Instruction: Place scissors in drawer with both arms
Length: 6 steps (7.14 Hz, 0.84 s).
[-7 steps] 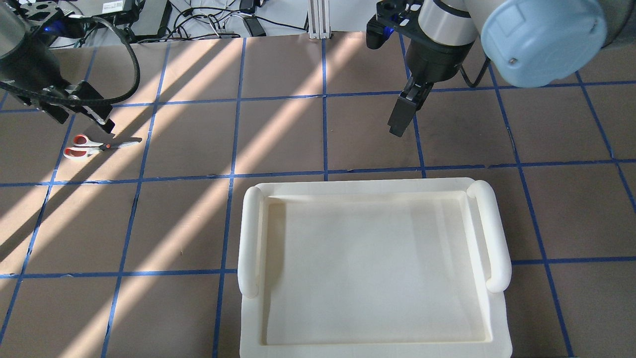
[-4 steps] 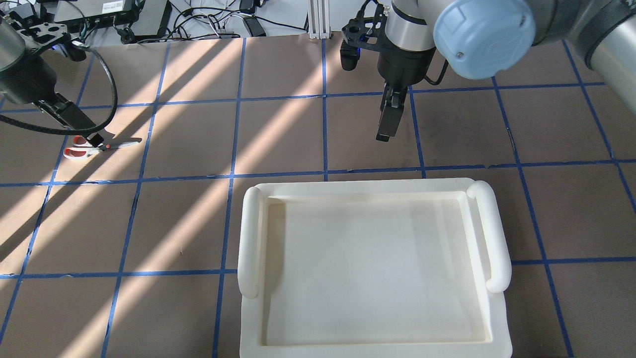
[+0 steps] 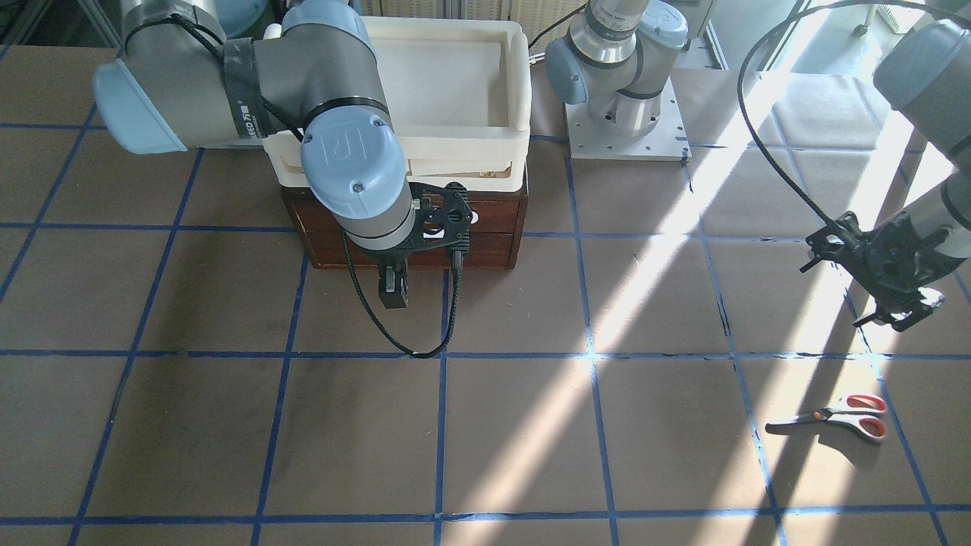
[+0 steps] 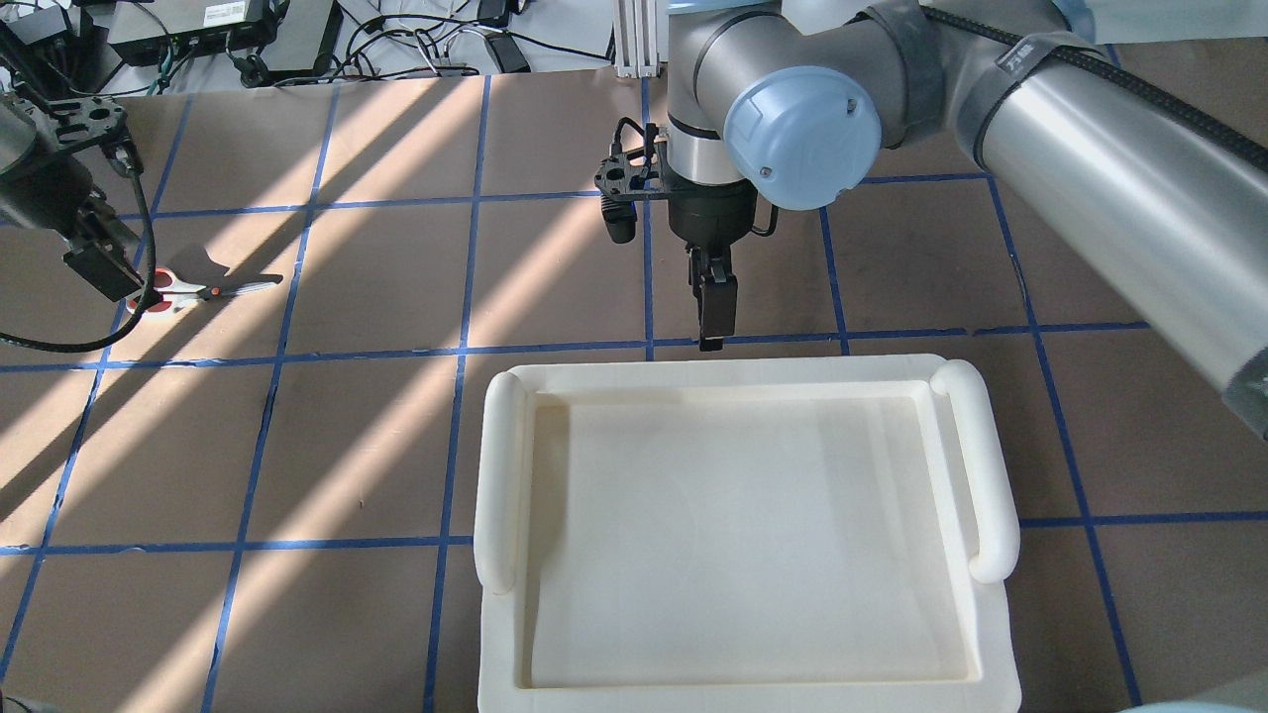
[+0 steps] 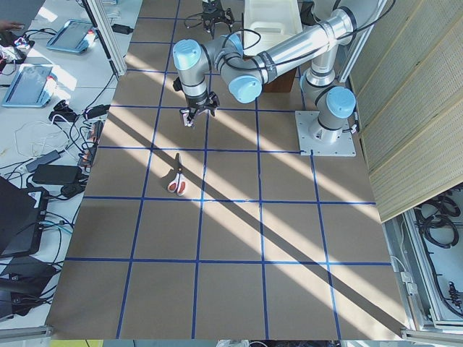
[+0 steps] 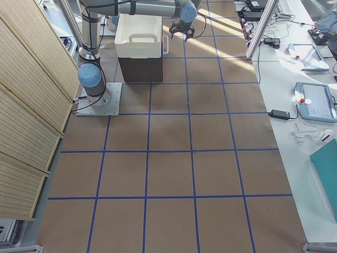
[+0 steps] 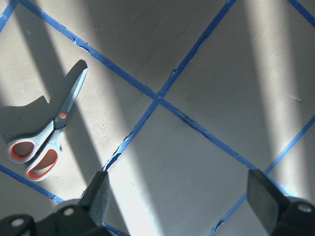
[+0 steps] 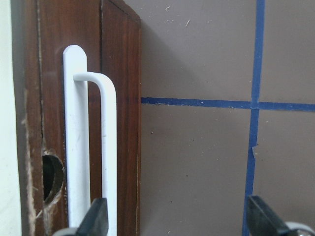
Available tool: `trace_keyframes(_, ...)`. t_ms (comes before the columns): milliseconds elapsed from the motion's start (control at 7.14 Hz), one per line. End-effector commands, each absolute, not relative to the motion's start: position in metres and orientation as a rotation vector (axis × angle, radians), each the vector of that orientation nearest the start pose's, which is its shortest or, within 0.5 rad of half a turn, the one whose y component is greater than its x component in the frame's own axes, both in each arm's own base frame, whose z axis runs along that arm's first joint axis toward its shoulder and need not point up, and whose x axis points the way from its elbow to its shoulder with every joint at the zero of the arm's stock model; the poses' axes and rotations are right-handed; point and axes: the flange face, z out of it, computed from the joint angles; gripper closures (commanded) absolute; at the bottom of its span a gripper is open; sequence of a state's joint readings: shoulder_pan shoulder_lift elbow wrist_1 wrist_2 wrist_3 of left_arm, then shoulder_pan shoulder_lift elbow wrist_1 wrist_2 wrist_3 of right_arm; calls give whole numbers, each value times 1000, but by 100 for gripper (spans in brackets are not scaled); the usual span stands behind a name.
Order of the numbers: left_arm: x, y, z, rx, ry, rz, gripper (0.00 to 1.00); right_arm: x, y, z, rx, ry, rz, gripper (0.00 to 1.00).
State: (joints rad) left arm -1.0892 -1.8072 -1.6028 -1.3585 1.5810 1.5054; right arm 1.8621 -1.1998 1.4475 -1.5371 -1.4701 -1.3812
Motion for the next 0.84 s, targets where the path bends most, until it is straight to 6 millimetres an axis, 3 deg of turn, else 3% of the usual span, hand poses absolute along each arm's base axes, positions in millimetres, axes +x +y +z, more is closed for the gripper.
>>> trace_keyframes(0, 184, -592, 337, 1801, 2472, 49, 0, 314, -532, 319, -2170, 1852, 347, 3)
trace_keyframes(420, 217, -603, 292, 1867, 2421, 46, 0, 317, -529, 316, -2113, 1895, 354, 6)
trace_keyframes(700, 222, -619, 254, 2022, 2310, -21, 0, 332, -520, 302, -2110, 1892, 389, 7)
